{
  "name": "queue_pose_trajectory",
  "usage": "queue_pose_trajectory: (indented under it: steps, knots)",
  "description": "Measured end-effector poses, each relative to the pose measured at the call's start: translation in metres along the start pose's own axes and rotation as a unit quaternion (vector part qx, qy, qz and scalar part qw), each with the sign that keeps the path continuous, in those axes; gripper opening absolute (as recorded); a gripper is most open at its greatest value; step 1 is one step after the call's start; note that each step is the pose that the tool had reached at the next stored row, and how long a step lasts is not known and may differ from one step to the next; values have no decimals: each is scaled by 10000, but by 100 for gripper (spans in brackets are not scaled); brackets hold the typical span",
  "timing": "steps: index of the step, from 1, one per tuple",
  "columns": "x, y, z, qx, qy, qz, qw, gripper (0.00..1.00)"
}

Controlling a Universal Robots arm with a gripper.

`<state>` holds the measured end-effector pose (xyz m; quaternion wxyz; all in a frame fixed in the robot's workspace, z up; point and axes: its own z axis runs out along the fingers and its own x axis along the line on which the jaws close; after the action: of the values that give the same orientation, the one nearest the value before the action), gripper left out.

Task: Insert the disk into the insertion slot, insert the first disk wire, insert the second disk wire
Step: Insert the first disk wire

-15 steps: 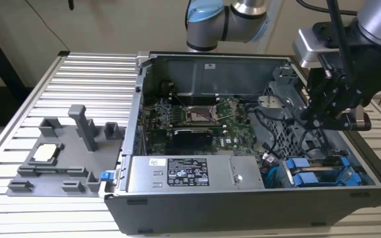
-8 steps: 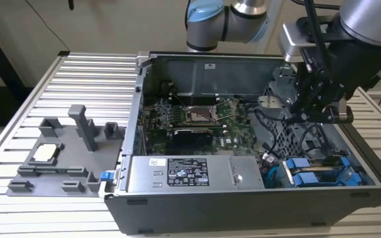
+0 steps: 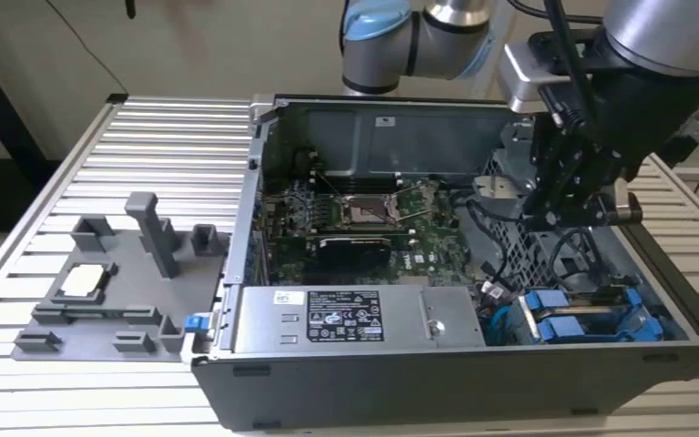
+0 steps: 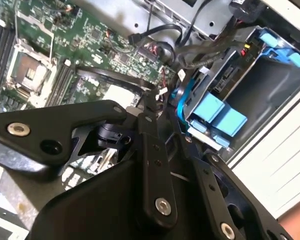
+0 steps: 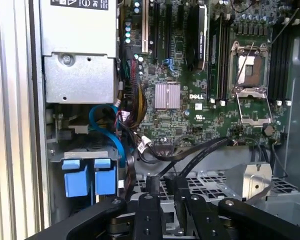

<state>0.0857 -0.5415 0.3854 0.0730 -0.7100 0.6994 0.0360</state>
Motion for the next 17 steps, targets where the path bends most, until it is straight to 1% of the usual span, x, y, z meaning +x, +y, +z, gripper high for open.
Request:
queue_pose_trajectory:
  steps: [1, 2, 4, 7, 8, 9, 12, 14, 17]
  knots:
    - [-13, 7, 12, 2, 21, -21, 10000, 27]
    - [-30, 14, 25, 4, 34, -42, 10000, 27]
    - [-66, 25, 57, 11, 53, -93, 9999, 27]
    - [-121, 45, 102, 27, 71, -158, 9998, 27]
    - [-131, 56, 109, 38, 87, -169, 9998, 27]
    - [-136, 65, 114, 48, 115, -181, 9998, 27]
    - [-145, 73, 123, 64, 234, -261, 9994, 27]
    - [-152, 74, 128, 80, 301, -328, 9990, 27]
    - [-175, 77, 138, 125, 361, -419, 9984, 27]
